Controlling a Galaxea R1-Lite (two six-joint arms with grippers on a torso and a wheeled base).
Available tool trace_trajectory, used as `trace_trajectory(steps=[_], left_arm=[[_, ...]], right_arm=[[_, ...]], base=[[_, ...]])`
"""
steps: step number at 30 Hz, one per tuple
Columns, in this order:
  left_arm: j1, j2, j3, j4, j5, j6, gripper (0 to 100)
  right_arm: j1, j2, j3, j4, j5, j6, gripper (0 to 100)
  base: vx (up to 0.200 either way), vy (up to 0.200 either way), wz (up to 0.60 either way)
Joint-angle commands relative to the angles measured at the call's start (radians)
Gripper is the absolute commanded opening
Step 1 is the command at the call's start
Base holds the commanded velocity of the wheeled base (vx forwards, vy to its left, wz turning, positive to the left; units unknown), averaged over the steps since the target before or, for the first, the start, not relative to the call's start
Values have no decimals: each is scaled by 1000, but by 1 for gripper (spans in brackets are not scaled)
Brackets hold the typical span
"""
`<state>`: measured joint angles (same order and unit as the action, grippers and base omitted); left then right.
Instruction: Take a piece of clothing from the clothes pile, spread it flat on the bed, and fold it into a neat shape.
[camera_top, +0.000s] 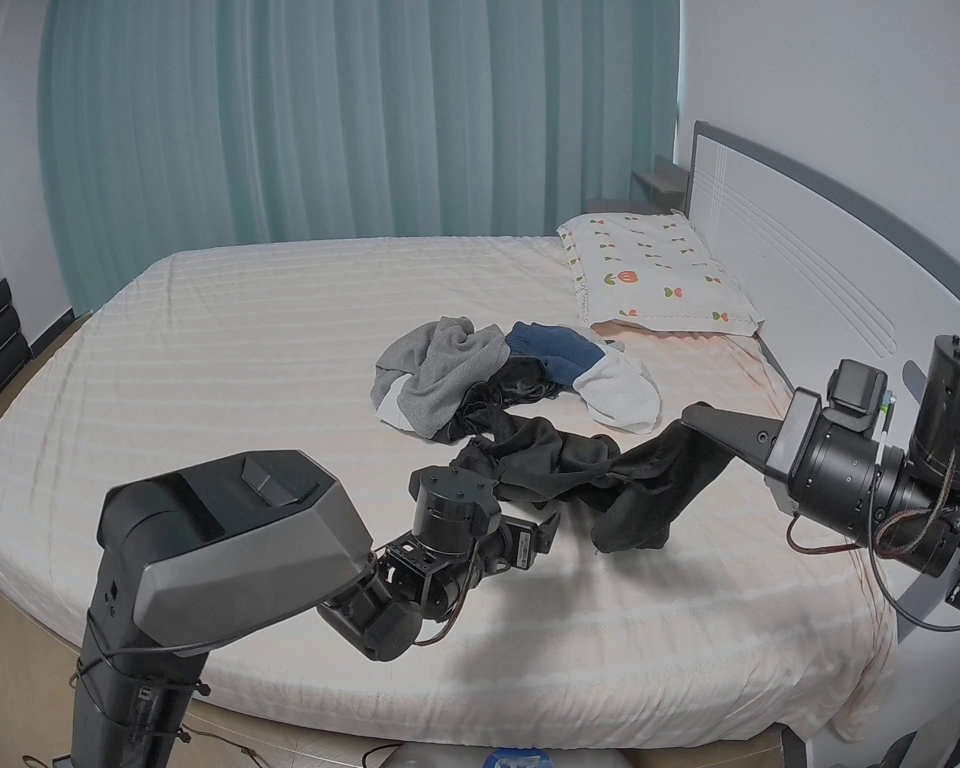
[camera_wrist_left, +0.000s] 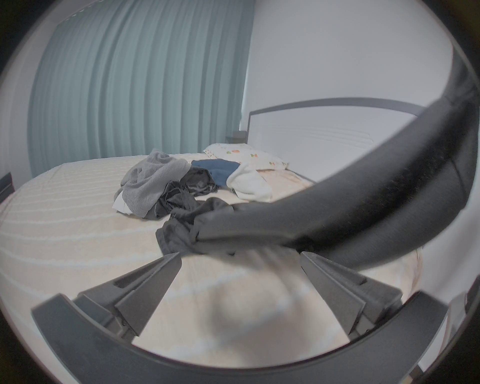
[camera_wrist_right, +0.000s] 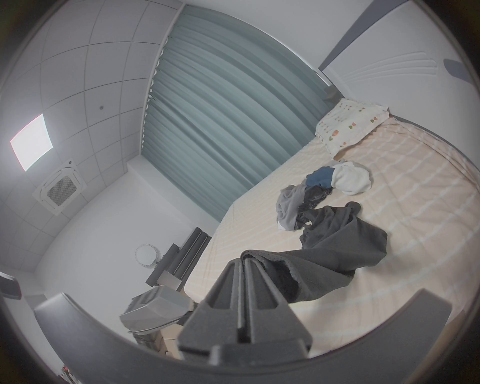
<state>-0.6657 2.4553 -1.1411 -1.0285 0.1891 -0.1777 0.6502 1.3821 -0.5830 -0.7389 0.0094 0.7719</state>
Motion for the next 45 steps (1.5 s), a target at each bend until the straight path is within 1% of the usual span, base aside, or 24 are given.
trace_trajectory(steps=[1, 3, 5, 6, 10, 12, 14, 17, 22, 23, 25, 27, 28, 29, 31, 32, 33, 34, 36, 40, 42, 43, 44, 45], left_arm=[[35, 126, -170, -2, 53, -62, 100], [51, 156, -204, 4, 59, -62, 100], [71, 194, -244, 38, 65, -62, 100], [71, 194, -244, 38, 65, -62, 100], [107, 264, -362, 79, 69, -63, 100], [114, 283, -402, 107, 69, -63, 100], [117, 314, -457, 151, 69, -66, 100], [115, 346, -514, 163, 69, -74, 100], [114, 344, -516, 177, 70, -103, 100], [115, 343, -513, 177, 70, -111, 0], [117, 341, -500, 176, 70, -129, 0], [120, 329, -459, 176, 70, -148, 0], [123, 306, -417, 174, 70, -164, 0], [123, 269, -373, 171, 70, -201, 0], [123, 223, -324, 171, 70, -253, 0], [123, 218, -319, 171, 70, -258, 0], [123, 148, -267, 174, 70, -295, 0], [123, 97, -221, 176, 70, -307, 0], [121, 10, -141, 174, 69, -316, 0], [81, -167, 12, 176, 69, -336, 0], [61, -256, 61, 179, 70, -338, 0], [61, -256, 61, 179, 70, -338, 0], [49, -343, 101, 189, 72, -335, 0], [48, -380, 115, 197, 78, -333, 0]], right_arm=[[5, -100, 9, 13, 8, -29, 0], [-4, -103, 2, 10, 8, -31, 0], [-7, -107, -14, 9, 14, -31, 0], [-7, -107, -14, 9, 14, -31, 0], [-12, -109, -29, 13, 34, -34, 0], [-27, -104, -26, 12, 41, -33, 0], [-58, -94, -26, 12, 66, -31, 0], [-98, -84, -24, 12, 98, -31, 0], [-138, -51, -21, 12, 110, -26, 0], [-142, -41, -18, 10, 110, -25, 0], [-144, -23, -12, 10, 109, -25, 0], [-144, -6, -5, 6, 110, -25, 0], [-146, 5, 0, 1, 109, -25, 0], [-149, 18, 0, 1, 109, -25, 0], [-150, 31, 0, 0, 110, -25, 0], [-150, 31, 0, 0, 110, -25, 0], [-150, 40, 0, 0, 110, -25, 0], [-152, 49, 0, 0, 109, -25, 0], [-150, 64, -5, 0, 104, -25, 0], [-152, 95, -18, -4, 101, -26, 0], [-156, 100, -44, -5, 98, -33, 0], [-156, 100, -44, -5, 98, -33, 0], [-182, 101, -103, -4, 100, -33, 0], [-193, 103, -127, -4, 101, -33, 0]], base=[[0, 0, 0], [0, 0, 0], [0, 0, 0], [0, 0, 0], [0, 0, 0], [0, 0, 0], [0, 0, 0], [0, 0, 0], [0, 0, 0], [0, 0, 0], [0, 0, 0], [0, 0, 0], [0, 0, 0], [0, 0, 0], [0, 0, 0], [0, 0, 0], [0, 0, 0], [0, 0, 0], [0, 0, 0], [0, 0, 0], [0, 0, 0], [0, 0, 0], [0, 0, 0], [0, 0, 0]])
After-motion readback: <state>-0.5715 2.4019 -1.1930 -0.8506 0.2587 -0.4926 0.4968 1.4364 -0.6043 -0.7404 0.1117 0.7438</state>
